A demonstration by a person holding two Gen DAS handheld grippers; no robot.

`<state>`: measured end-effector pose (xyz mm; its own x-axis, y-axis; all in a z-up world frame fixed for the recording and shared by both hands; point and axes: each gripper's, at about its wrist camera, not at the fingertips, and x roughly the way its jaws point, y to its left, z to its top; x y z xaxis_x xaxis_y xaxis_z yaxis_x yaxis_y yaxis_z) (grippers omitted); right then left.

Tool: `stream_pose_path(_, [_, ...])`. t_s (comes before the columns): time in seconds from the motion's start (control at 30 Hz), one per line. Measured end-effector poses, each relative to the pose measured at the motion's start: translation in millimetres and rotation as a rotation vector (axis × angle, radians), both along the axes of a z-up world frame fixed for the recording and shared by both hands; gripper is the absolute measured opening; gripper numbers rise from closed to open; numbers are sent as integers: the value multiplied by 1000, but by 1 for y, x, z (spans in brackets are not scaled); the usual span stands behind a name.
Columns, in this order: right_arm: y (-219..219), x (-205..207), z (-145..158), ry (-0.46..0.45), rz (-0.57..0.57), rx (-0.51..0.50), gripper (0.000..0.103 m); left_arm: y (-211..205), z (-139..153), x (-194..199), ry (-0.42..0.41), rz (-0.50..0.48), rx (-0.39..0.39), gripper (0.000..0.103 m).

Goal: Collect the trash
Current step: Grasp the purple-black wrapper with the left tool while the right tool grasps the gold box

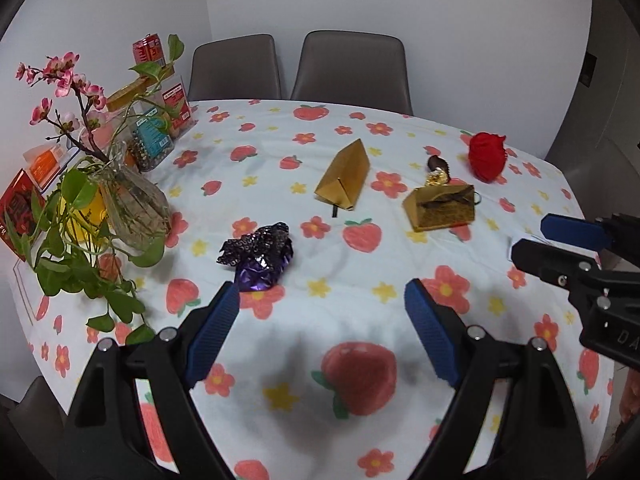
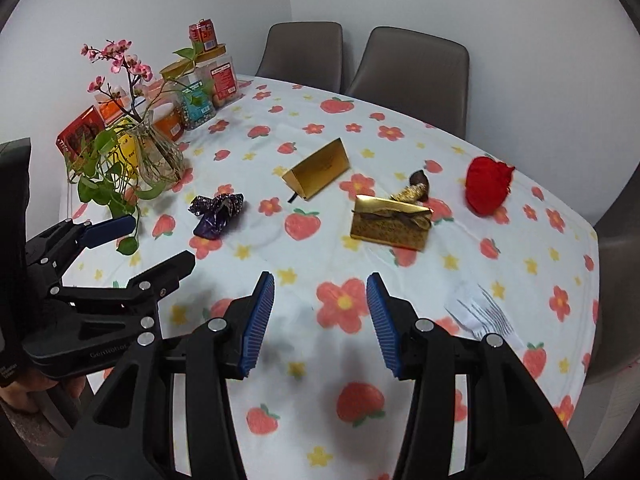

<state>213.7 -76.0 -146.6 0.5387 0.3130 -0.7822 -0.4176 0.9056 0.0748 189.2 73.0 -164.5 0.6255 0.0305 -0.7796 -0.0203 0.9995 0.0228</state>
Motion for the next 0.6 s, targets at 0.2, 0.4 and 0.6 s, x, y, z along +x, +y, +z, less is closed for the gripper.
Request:
stream_pose_path(0.2, [39,57,-14,1,18,-8,47,25,-25,43,24,36,-8,84])
stream_pose_path(0.4, [68,111,-37,25,-1,2,47,46,-51,80,40,53,1,84])
stream_pose_path(0.6, [87,145,-62,56,-27,4,47,55,-78,102,57,46,29,84])
